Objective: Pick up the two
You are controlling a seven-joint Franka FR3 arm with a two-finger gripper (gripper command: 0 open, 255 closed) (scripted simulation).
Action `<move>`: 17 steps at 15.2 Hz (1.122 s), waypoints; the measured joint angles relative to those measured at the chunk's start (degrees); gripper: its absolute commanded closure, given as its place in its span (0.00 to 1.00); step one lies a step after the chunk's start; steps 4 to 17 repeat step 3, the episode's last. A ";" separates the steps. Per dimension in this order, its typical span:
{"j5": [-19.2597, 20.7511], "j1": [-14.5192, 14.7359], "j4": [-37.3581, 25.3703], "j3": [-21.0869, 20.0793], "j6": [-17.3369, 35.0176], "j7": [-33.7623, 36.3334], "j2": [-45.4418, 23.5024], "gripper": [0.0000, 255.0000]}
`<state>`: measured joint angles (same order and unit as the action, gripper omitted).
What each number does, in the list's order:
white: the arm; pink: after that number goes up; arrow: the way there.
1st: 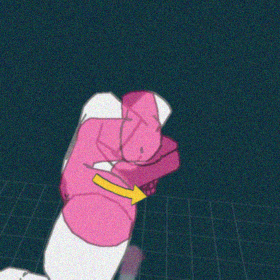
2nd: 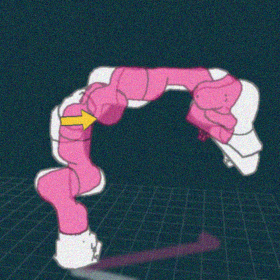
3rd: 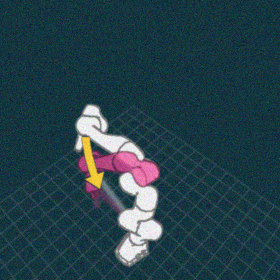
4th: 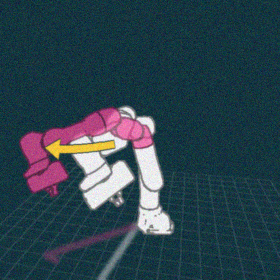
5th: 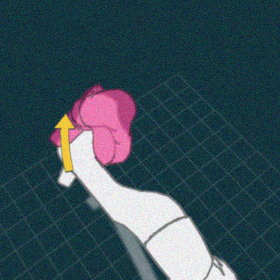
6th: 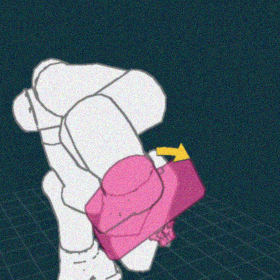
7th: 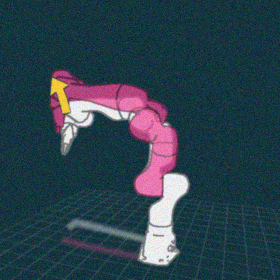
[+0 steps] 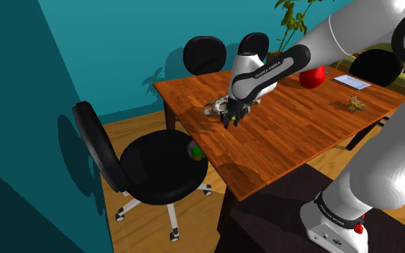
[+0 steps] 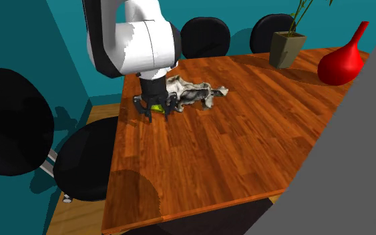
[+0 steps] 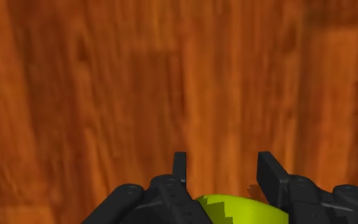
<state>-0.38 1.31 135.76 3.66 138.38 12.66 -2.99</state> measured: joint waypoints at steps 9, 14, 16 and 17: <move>0.14 -0.04 -0.69 0.05 -2.09 0.01 1.44 1.00; 0.14 -0.04 -0.69 0.05 -2.09 0.01 1.44 1.00; 0.14 -0.04 -0.69 0.05 -2.09 0.01 1.44 1.00; 0.14 -0.04 -0.69 0.05 -2.09 0.01 1.44 1.00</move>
